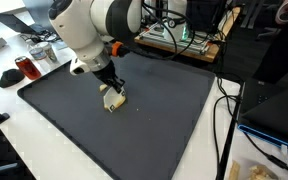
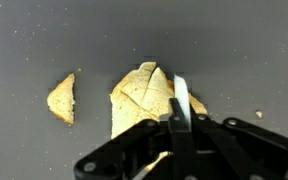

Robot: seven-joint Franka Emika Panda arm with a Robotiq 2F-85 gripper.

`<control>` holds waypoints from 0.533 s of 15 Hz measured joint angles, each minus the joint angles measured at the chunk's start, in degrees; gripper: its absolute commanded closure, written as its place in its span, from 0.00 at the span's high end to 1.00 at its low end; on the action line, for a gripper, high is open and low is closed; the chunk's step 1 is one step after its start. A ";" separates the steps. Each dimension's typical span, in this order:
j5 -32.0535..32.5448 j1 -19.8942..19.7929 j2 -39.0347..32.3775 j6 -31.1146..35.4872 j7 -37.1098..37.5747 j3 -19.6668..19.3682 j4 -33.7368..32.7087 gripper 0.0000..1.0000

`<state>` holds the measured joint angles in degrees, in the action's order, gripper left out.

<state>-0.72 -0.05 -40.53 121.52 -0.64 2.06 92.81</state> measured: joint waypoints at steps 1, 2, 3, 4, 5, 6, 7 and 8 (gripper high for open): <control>-0.07 -0.02 0.00 0.03 -0.07 0.02 0.01 0.04; -0.07 -0.01 0.01 0.03 -0.19 0.10 0.01 0.04; -0.07 0.00 0.01 0.03 -0.25 0.14 0.01 0.04; -0.07 -0.01 0.01 0.03 -0.30 0.14 0.01 0.04; -0.07 -0.01 0.01 0.04 -0.33 0.14 0.01 0.04; -0.07 -0.01 0.01 0.05 -0.35 0.14 0.01 0.04; -0.07 -0.01 0.01 0.05 -0.37 0.14 0.01 0.01; -0.07 -0.01 0.01 0.06 -0.39 0.15 0.01 0.01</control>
<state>-0.79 -0.06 -40.52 121.58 -1.02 2.20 92.83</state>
